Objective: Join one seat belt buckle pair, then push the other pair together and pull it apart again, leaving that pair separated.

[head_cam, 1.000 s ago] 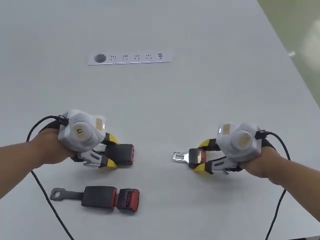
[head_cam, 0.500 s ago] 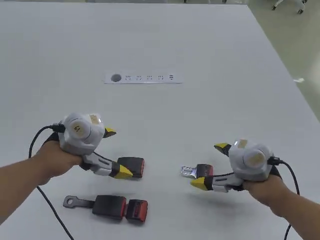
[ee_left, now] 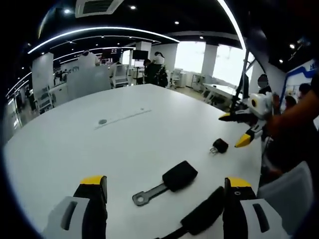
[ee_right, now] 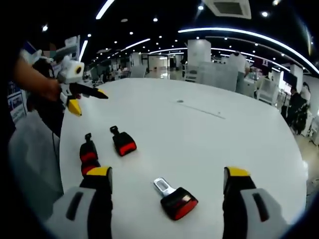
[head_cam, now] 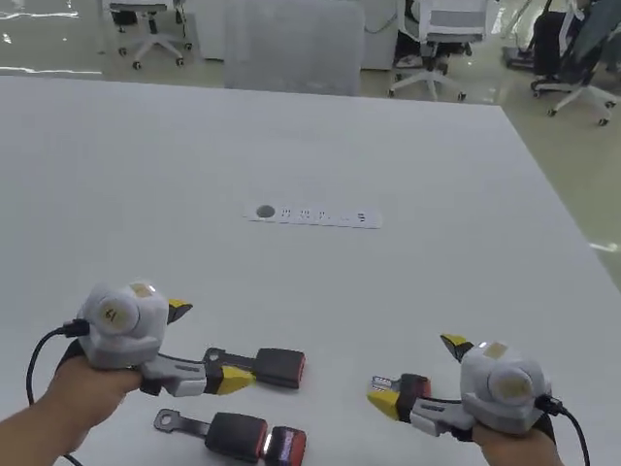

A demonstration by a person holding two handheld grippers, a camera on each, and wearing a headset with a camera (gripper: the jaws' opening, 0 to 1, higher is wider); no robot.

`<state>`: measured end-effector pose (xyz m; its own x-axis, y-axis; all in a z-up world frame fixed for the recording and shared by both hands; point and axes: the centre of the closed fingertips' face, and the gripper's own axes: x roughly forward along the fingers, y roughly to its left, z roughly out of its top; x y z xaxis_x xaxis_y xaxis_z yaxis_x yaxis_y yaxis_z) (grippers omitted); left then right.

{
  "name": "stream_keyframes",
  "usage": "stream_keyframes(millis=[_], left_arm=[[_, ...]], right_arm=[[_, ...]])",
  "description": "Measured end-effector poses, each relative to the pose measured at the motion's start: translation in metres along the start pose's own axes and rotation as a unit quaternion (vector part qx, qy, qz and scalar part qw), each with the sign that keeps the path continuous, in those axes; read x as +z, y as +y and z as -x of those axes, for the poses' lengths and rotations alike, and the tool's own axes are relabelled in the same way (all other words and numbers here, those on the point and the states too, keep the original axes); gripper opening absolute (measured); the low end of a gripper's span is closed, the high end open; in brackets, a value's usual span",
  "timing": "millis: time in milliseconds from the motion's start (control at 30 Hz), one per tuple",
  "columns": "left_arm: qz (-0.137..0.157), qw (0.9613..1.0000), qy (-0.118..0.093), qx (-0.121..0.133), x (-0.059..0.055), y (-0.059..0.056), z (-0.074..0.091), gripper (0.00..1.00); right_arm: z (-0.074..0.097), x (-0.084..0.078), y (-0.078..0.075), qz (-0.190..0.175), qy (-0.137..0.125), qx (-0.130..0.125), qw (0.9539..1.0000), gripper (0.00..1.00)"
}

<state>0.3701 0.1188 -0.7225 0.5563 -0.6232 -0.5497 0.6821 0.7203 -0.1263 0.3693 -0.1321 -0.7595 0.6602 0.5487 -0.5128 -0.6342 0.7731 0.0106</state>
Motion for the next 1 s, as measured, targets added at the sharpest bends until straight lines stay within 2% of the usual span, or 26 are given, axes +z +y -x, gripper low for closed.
stream_keyframes(millis=[100,167,233,333,400,567,667,733,1000], left_arm=[[0.012,0.9996,-0.014,0.019,-0.002,0.005,0.018,1.0],[0.022,0.9991,-0.014,0.033,-0.006,0.011,0.026,1.0],[0.025,0.9978,-0.041,0.046,-0.002,0.012,0.036,1.0],[0.029,0.9975,-0.037,0.052,-0.009,0.009,0.045,1.0],[0.028,0.9974,-0.04,0.052,-0.013,0.009,0.051,1.0],[0.023,0.9974,-0.05,0.047,-0.02,0.002,0.066,1.0],[0.044,0.9957,-0.065,0.048,-0.022,0.001,0.076,1.0],[0.041,0.9957,-0.07,0.044,-0.024,-0.003,0.081,1.0],[0.018,0.9976,-0.059,0.031,-0.039,-0.006,0.092,1.0]], right_arm=[[0.008,0.001,0.009,-0.002,-0.007,-0.002,1.0,0.94],[0.012,0.001,0.013,0.0,-0.01,-0.004,0.9999,0.94],[0.016,0.001,0.017,-0.002,-0.015,-0.005,0.9999,0.95],[0.022,0.0,0.025,0.003,-0.015,-0.008,0.9998,0.96],[0.026,0.001,0.03,-0.009,-0.023,-0.007,0.9997,0.98],[0.033,0.0,0.042,0.0,-0.025,-0.009,0.9997,0.98],[0.039,-0.002,0.046,-0.008,-0.021,-0.024,0.9995,0.99],[0.045,-0.001,0.052,-0.011,-0.028,-0.032,0.999,0.99],[0.058,-0.011,0.065,-0.015,-0.023,-0.047,0.9985,1.0]])
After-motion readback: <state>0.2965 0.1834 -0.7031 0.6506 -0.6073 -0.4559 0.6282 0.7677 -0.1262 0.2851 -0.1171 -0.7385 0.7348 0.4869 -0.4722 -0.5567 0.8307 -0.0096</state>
